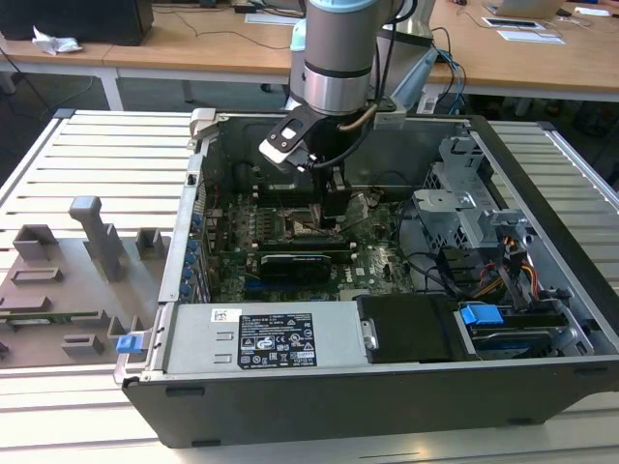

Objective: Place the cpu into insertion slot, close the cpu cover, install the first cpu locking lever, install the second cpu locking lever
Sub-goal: 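Place the cpu into insertion slot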

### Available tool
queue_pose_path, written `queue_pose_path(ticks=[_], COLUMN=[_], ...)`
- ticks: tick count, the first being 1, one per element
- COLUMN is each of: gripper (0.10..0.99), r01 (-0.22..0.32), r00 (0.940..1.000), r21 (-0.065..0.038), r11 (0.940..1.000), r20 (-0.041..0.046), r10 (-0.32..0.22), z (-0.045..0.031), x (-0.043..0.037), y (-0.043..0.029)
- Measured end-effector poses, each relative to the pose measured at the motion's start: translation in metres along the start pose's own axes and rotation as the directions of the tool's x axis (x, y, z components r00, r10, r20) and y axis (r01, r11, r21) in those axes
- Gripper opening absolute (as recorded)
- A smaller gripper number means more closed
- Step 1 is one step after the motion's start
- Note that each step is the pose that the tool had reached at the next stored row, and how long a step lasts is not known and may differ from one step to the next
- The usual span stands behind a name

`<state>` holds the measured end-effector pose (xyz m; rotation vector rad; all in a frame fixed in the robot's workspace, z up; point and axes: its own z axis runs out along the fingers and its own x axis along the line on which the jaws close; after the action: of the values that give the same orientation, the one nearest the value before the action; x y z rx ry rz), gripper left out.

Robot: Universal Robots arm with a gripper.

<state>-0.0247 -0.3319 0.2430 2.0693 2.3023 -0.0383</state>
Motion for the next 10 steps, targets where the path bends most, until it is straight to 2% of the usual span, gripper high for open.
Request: queue_pose_path(ticks=[5,7,10], gripper=[0.545,0.545,0.545], r01=[-0.002,-0.002,-0.002], r00=[1.0000,1.0000,1.0000], r21=[0.000,0.000,0.000], r11=[1.0000,1.0000,1.0000], r20=[0.0001,0.0000,0.0001], r10=[0.002,0.002,0.002], z=[0.0001,0.0004,0.0007], x=[0.0061,0.0078,0.0090], y=[-0.0083,-0.0168,-0.0254])
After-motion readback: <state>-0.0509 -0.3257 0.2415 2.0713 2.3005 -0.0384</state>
